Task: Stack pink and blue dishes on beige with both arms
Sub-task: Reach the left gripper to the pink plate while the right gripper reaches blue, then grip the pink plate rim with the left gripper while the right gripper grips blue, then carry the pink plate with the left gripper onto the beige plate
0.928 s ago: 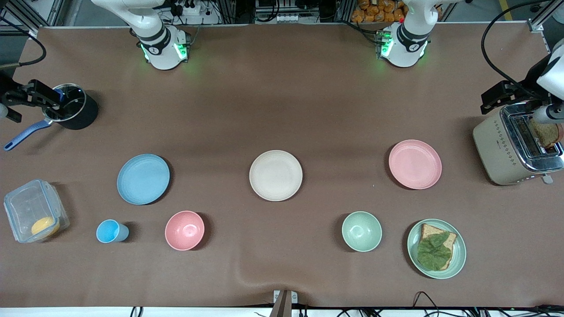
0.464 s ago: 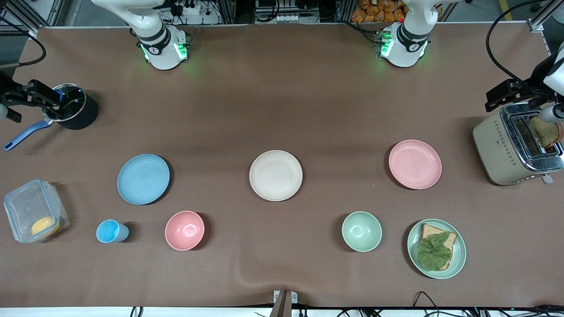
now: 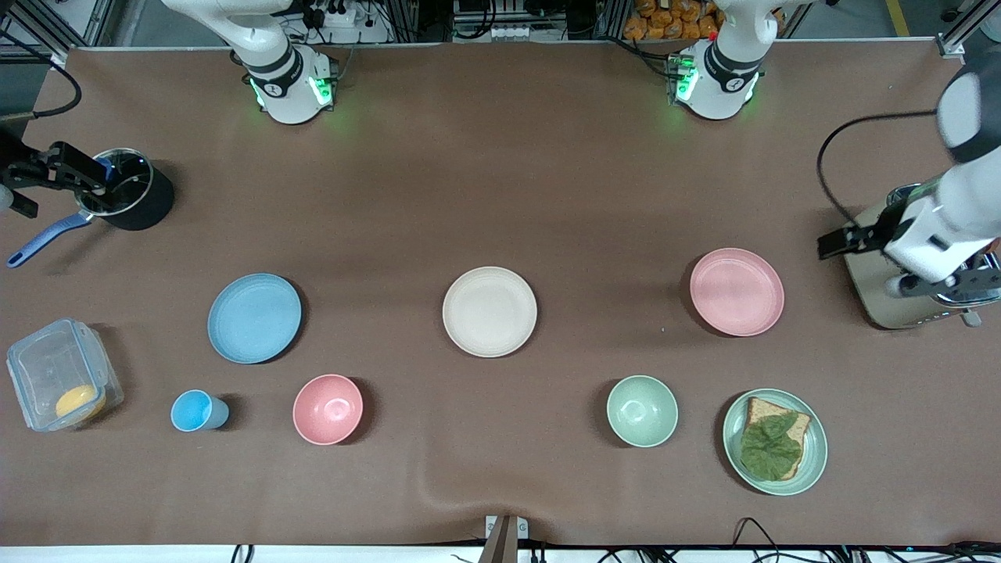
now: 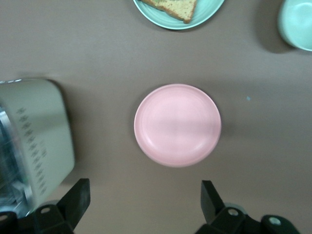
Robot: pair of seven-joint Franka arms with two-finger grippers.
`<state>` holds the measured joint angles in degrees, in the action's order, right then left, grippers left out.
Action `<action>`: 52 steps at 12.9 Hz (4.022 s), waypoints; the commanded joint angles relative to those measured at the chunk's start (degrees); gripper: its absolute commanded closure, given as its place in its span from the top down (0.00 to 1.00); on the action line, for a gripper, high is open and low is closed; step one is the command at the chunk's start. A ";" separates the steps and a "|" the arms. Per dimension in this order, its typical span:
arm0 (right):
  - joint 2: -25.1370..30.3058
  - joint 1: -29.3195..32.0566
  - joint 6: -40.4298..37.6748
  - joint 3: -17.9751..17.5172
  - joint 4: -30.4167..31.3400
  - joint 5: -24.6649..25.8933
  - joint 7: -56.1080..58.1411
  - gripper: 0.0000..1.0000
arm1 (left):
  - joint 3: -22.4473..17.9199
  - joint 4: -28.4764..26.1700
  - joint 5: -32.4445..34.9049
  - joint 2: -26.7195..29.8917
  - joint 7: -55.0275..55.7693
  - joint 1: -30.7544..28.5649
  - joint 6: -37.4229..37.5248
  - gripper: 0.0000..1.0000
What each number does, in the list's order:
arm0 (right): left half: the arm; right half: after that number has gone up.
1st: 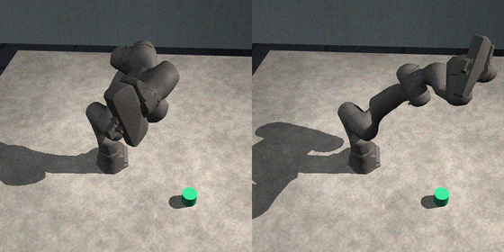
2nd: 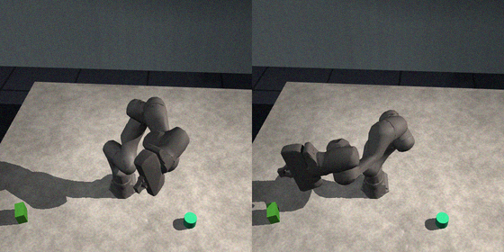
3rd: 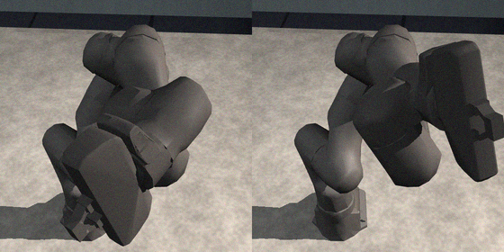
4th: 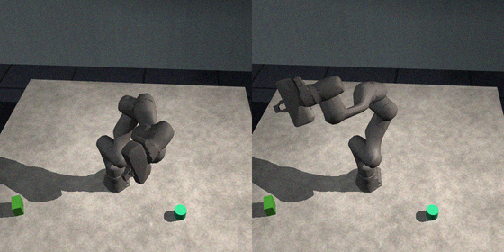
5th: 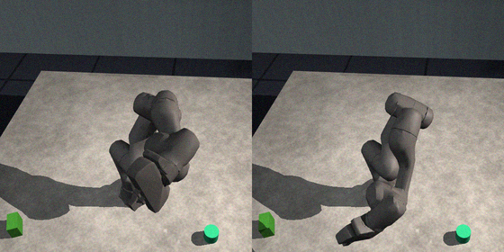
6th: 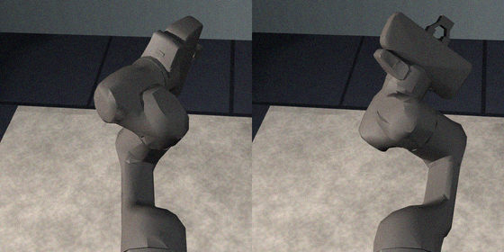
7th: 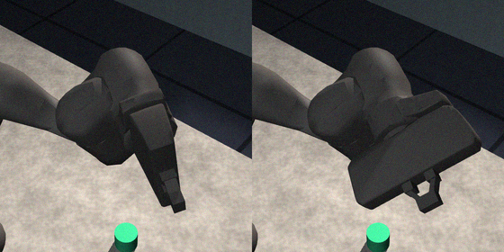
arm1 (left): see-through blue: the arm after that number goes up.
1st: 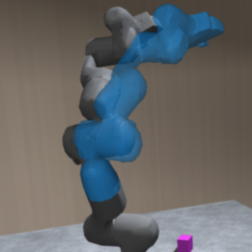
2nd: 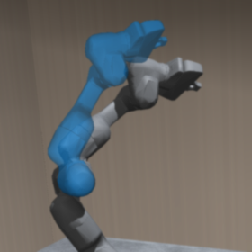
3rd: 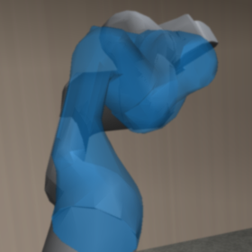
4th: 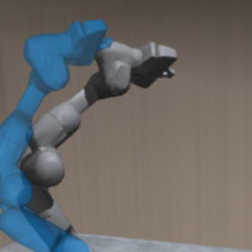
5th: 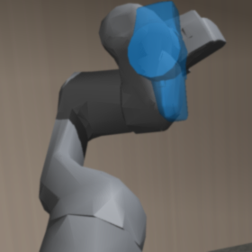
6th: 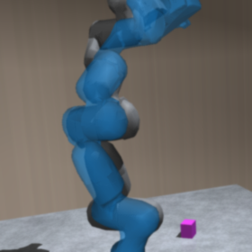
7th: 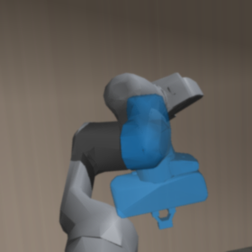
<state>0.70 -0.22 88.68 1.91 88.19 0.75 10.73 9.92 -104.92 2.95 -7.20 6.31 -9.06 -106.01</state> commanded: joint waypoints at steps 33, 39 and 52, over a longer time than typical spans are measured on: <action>-37.09 9.63 33.31 -0.41 12.45 -8.13 -0.18 1.00 | 11.17 0.56 -0.31 -14.33 4.14 -5.02 -11.98 0.00; -37.71 9.54 33.23 -0.50 12.62 -8.22 -0.18 0.00 | 11.18 6.66 -0.48 -19.43 20.03 6.76 -8.95 0.00; -31.65 10.33 27.17 -0.67 12.27 -8.22 4.74 0.00 | 11.62 6.39 -3.99 -21.89 26.38 14.24 -12.37 0.00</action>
<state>-33.97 9.38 117.95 1.75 99.52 -6.91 14.33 21.58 -99.74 0.97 -28.07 31.83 3.88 -117.19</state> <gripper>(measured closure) 0.969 0.943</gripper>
